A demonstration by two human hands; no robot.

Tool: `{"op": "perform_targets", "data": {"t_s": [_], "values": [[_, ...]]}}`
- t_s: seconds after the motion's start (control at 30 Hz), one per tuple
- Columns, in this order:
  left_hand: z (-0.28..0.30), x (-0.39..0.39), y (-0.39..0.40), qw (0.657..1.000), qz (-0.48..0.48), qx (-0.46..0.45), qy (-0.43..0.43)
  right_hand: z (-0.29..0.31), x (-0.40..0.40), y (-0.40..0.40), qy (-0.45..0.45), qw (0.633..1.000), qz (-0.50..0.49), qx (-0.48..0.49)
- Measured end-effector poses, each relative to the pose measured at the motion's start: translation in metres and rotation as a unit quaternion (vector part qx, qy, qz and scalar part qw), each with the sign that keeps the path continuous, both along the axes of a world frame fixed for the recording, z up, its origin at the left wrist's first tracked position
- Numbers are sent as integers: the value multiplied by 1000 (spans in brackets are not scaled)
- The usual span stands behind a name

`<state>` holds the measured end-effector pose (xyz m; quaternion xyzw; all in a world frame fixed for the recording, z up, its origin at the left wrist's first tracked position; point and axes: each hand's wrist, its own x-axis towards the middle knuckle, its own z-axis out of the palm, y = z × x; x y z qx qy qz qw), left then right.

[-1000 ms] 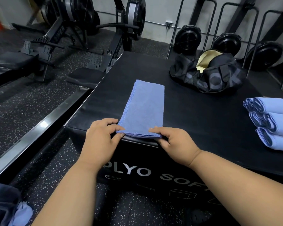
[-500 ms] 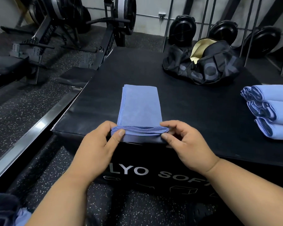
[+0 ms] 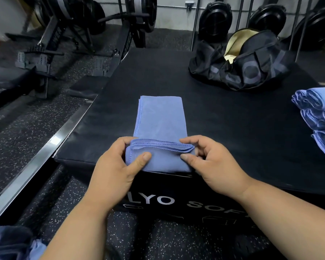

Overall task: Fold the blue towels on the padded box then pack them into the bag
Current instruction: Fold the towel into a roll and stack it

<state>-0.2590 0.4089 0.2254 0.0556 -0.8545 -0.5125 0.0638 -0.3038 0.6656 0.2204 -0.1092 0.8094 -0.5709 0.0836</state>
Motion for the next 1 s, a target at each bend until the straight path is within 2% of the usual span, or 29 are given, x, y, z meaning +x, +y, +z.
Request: {"op": "perform_targets", "data": {"t_s": [0.23, 0.57, 1.0], "values": [[1, -5, -5, 999, 10, 48, -14, 3, -6, -3, -3, 999, -36, -24], [0, -9, 3, 994, 94, -27, -51, 5, -8, -10, -2, 998, -52, 27], [3, -7, 9, 983, 128, -113, -73, 11, -4, -15, 7, 993, -68, 95]]}}
